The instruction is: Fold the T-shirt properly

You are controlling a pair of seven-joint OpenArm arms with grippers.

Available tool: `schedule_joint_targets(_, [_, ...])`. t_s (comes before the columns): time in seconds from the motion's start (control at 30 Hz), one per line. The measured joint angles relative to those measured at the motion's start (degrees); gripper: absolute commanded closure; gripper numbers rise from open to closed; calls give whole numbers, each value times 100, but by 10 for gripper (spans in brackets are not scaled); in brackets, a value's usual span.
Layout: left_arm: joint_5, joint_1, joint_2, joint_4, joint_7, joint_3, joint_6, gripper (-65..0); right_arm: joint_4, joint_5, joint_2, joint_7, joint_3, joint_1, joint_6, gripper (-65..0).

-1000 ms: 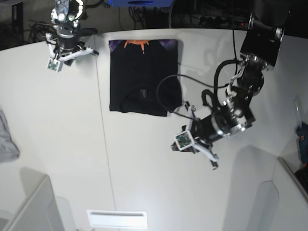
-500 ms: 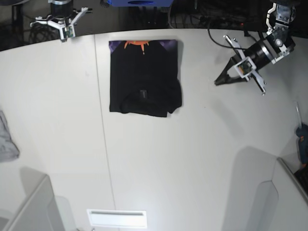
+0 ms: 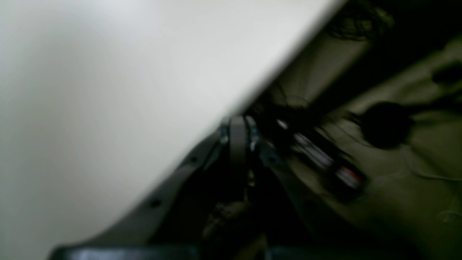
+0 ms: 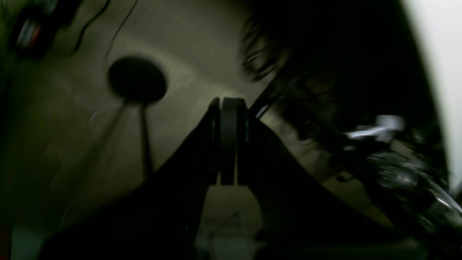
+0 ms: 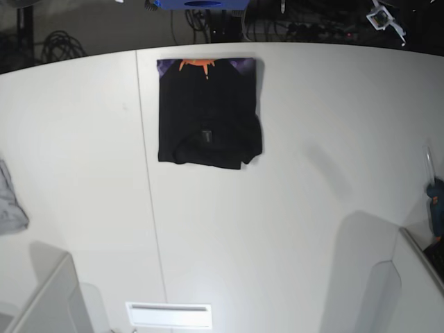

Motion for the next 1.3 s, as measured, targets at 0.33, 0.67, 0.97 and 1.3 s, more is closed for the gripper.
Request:
schedule_joint_targets(0.33, [1001, -909, 481, -3285, -999, 903, 859, 0, -2933, -2, 365, 22, -1349, 1080, 70, 0])
schedule_joint_targets(0.67, [1088, -3226, 850, -7506, -1054, 1744, 1856, 0, -7001, 111, 452, 544, -2490, 3394, -9, 0])
schedule_joint_targets(0.97, [1023, -4444, 1292, -8376, -262, 2409, 1891, 0, -10069, 3134, 557, 3663, -2555, 5230, -20, 0])
schedule_joint_targets(1.3, [1043, -4752, 1370, -8247, 122, 2409, 1888, 0, -10240, 4688, 308, 3971, -2529, 5117, 35, 0])
